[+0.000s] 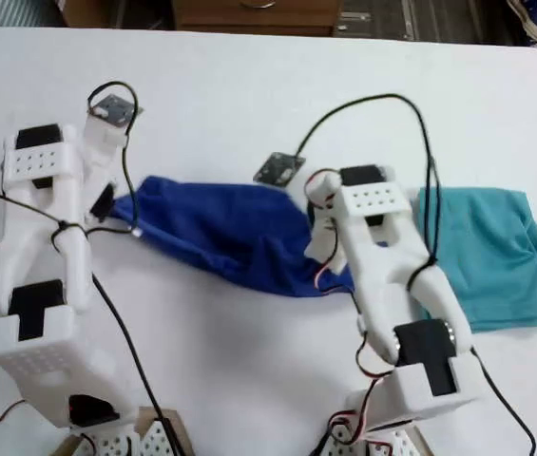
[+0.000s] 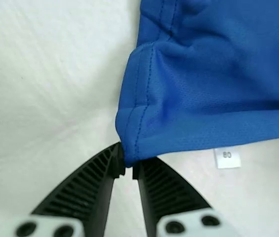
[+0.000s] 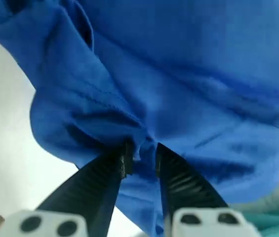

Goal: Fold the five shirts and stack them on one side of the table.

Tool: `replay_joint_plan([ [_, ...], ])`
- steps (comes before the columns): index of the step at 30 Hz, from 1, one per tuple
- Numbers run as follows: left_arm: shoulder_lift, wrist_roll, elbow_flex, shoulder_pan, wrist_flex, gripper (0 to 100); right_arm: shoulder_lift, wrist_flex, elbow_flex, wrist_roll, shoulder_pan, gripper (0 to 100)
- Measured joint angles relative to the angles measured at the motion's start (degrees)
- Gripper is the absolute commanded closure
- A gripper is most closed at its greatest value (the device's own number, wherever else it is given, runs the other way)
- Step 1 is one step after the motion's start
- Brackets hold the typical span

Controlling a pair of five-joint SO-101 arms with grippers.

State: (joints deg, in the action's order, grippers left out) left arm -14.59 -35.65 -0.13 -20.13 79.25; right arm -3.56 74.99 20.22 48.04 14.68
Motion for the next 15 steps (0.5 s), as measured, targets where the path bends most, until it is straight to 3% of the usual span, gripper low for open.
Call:
replay_joint_plan([
  [7, 0.0, 0.0, 0.0, 0.0, 0.0, 97, -0.8, -0.4, 2.2, -1.0, 5.7, 91.1],
  [15, 0.0, 0.0, 0.0, 0.0, 0.0, 97, -0.8, -0.4, 10.5, -1.0, 6.5, 91.1],
])
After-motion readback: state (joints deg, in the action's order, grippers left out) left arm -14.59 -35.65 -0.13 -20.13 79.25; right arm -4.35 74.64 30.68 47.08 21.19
